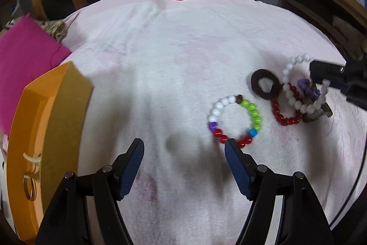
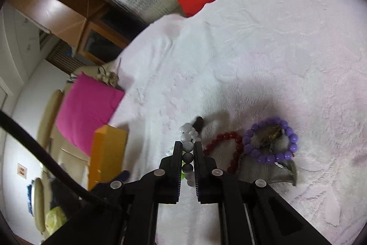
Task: Organize jewelry
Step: 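Grasp the white bead bracelet with the right gripper while the left grasps the multicolor bracelet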
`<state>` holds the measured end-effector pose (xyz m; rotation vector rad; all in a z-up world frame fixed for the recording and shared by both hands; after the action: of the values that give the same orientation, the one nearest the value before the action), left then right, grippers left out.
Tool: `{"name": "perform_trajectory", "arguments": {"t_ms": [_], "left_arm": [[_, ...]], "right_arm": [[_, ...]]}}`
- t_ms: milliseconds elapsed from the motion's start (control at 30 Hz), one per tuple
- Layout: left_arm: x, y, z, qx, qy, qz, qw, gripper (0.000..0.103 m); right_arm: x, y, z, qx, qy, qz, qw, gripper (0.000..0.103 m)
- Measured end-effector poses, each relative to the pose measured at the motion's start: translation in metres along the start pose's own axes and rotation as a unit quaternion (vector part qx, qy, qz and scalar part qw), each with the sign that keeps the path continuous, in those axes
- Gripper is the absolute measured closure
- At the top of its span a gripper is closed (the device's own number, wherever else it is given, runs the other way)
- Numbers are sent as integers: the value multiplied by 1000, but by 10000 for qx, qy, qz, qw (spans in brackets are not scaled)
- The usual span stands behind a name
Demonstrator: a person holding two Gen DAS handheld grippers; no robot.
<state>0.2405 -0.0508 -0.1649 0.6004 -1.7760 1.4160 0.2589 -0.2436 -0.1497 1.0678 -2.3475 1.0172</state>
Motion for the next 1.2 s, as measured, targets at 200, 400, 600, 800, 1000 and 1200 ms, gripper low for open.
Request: {"name": "perform_trajectory", "arguments": {"t_ms": [200,400,600,800,1000,1200], "left_arm": [[-8,-7,15,-23,276,-11,9996,27],[-23,-15,29,40,514,-115,9986,26],[-34,-18,33,170,584,-231,9979,26],[-36,-20,19,320,738,-179,9966,53],[-35,-21,2,620,792,-151,9948,89],[-24,-20,-2,574,856,88,9946,90]], "right_arm": [[30,-8,30,-500,-133,267,9983,93],[68,-20,57,-846,-155,769,9933,93],[77,-22,69,-1024,-119,829,9912,93],[79,-21,69,-995,-147,807,9917,93],[74,-17,63,-934,-178,763,9925,93],[67,-13,53,-812,-247,732,9937,93]]}}
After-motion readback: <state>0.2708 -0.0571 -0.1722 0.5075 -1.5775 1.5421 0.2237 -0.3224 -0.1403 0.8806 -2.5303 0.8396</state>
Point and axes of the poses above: each gripper's, at about its wrist camera, not at the fingertips, and x roughly against the way its jaws point, z to its right, y to its underside, the point moved 1 cm from there along -x, roughly the way its jaws point, and after that the axes turned 3 degrees about z, right-handed, at the moved point
